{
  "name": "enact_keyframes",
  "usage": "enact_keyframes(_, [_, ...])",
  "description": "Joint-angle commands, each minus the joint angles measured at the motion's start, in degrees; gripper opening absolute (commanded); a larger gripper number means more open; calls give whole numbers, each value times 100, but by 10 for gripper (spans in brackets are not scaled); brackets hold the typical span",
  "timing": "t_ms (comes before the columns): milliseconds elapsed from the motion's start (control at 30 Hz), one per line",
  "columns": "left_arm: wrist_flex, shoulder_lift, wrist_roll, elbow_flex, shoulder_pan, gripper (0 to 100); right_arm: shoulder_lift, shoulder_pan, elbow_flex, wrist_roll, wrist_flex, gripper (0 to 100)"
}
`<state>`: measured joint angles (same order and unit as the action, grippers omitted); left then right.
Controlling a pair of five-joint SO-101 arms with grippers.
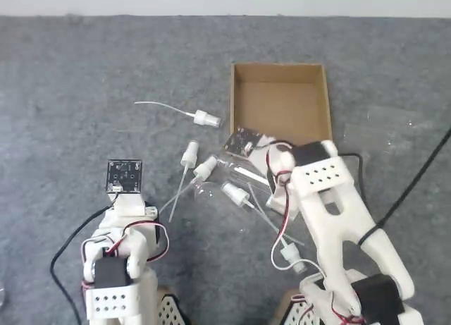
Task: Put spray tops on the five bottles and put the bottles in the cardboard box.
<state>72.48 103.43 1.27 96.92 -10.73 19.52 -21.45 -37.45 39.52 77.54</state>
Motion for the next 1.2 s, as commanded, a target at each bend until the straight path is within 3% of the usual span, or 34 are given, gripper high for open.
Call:
enact_keyframes(0, [-18,88,44,-40,-18,12,251,40,554,62,180,6])
enact_keyframes(267, [-18,88,44,-40,-18,12,242,-901,-211,-993,479,13])
enact_keyframes(500, [-18,88,44,-40,-18,12,242,-1209,-1002,-985,-84,163])
enact_keyframes(1000, [-18,88,44,-40,-18,12,242,-1226,-1952,-976,-1033,161])
enact_keyframes(1167, [-18,88,44,-40,-18,12,242,-1200,-1960,-976,-1042,44])
